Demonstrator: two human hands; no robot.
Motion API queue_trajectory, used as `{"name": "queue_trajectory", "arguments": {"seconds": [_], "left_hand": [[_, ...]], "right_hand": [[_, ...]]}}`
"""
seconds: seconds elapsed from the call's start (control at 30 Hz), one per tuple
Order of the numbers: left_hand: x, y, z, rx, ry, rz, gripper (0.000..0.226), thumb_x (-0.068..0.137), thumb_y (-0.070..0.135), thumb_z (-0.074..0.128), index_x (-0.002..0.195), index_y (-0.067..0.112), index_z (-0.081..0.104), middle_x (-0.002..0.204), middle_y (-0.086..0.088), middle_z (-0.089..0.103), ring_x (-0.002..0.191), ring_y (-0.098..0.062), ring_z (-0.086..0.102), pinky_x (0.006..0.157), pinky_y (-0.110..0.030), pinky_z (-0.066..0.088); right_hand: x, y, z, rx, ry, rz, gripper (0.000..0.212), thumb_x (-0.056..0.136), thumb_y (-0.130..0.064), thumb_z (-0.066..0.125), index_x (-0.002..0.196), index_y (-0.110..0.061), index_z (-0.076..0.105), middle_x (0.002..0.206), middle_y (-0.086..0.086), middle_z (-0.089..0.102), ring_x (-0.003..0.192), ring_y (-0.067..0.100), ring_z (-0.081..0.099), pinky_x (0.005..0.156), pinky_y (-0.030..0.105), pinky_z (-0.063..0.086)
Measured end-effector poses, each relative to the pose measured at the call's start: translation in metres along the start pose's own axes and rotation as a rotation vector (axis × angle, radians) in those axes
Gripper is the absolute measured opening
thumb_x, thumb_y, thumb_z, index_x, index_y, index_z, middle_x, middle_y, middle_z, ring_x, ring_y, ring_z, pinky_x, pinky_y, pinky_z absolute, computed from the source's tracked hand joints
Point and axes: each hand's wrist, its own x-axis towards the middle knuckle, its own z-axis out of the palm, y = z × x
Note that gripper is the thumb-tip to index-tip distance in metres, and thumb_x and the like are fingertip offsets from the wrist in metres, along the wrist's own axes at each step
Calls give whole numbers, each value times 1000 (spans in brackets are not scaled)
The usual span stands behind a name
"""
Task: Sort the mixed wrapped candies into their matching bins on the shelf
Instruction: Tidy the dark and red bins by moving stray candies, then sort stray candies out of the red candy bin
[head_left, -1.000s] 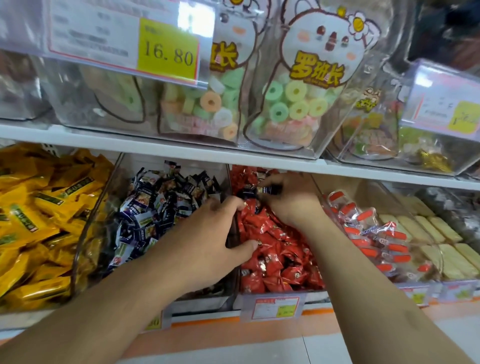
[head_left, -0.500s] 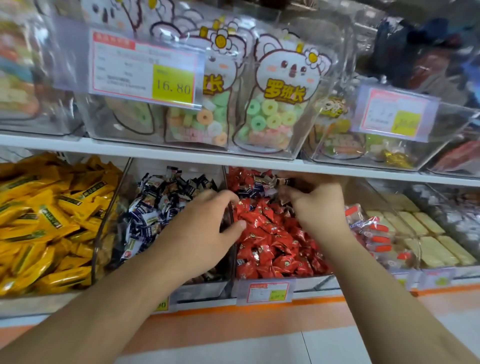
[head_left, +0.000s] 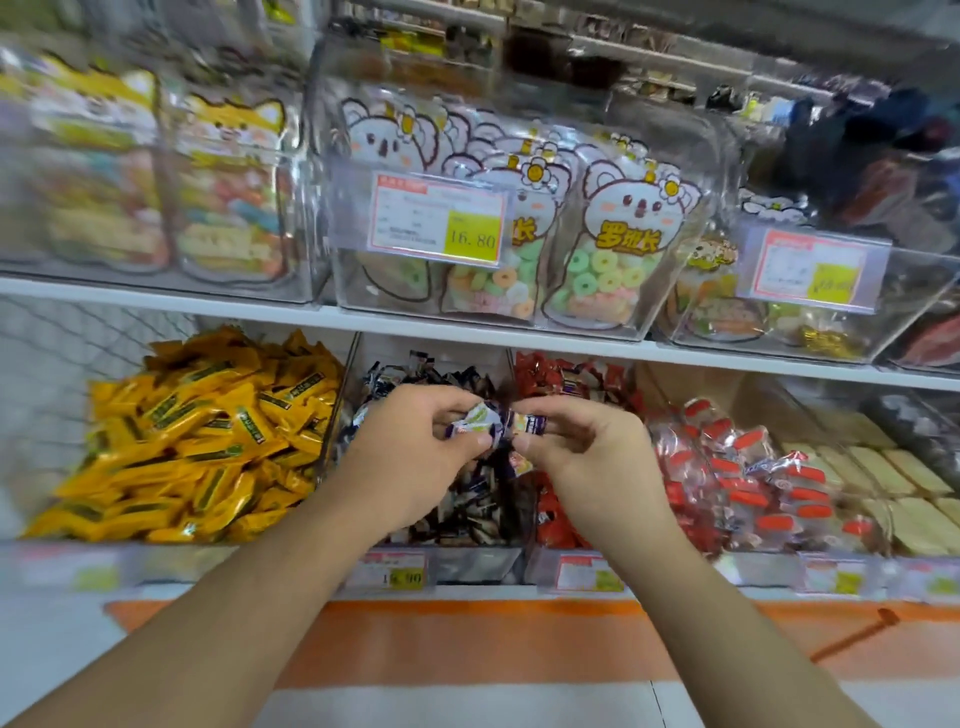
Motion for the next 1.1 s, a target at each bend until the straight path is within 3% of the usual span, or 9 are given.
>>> {"name": "queue_trajectory", "arguments": {"seconds": [0.27,0.37,0.47,0.63,0.73,0.9,0.97,1.03,1.1], "left_hand": [[-15,-48,-90,329,297,-59,26,93,37,74,118,33,72,117,13,71,110,-11,64,91,-27,51],[-17,-64,-105,278,298,-101,17,91,40,76,107,37,72,102,21,69,97,-4,64,75,-18,45],[-21,-68,-104,251,249,-69,27,93,42,72,120,37,71,114,20,69,102,-1,62,84,-19,47],[-23,-58,-90,259,134,35,36,99,39,66,134,42,65,123,28,60,64,19,53,56,-2,40],[-19,-55,-83,285,112,75,34,101,39,63,135,42,65,132,22,64,64,24,52,54,-3,40],[-10,-46,-62,311,62,116,44,100,38,64,144,39,57,146,18,55,129,-3,55,106,-23,42],[-6,-38,-53,291,64,108,42,100,33,64,142,39,58,143,14,58,100,4,67,93,-21,52],[-1,-27,-40,254,71,102,37,101,31,62,137,38,61,136,12,62,60,4,64,60,-16,54],[4,-14,-22,200,69,118,32,102,30,60,133,37,63,131,12,66,62,-2,65,60,-21,55]], "right_hand": [[22,-29,81,-42,-101,-73,21,86,-20,84,101,-33,80,73,-3,60,59,3,51,54,17,44],[35,-38,110,-35,-111,-72,18,86,-23,84,101,-34,80,70,-12,58,58,1,50,54,13,42],[44,-37,120,-32,-103,-31,17,88,-22,82,101,-32,79,67,-23,64,63,-6,56,53,7,41],[49,-24,103,-132,-163,34,27,91,-27,76,115,-37,75,108,-18,75,88,-5,67,83,26,57],[46,-20,84,-197,-105,27,25,93,-24,70,116,-34,76,108,-21,74,99,-3,69,96,30,57],[29,-23,53,-323,-104,11,29,96,-19,65,118,-36,72,102,-19,73,87,8,71,75,21,58],[22,-25,37,-363,-86,3,30,98,-17,63,119,-36,71,103,-17,72,85,7,70,69,16,54],[13,-25,20,-371,-61,10,31,99,-15,61,119,-36,70,102,-17,71,80,14,70,62,19,53],[2,-20,1,-398,-32,12,31,99,-13,60,118,-35,69,103,-23,68,81,13,69,60,12,51]]}}
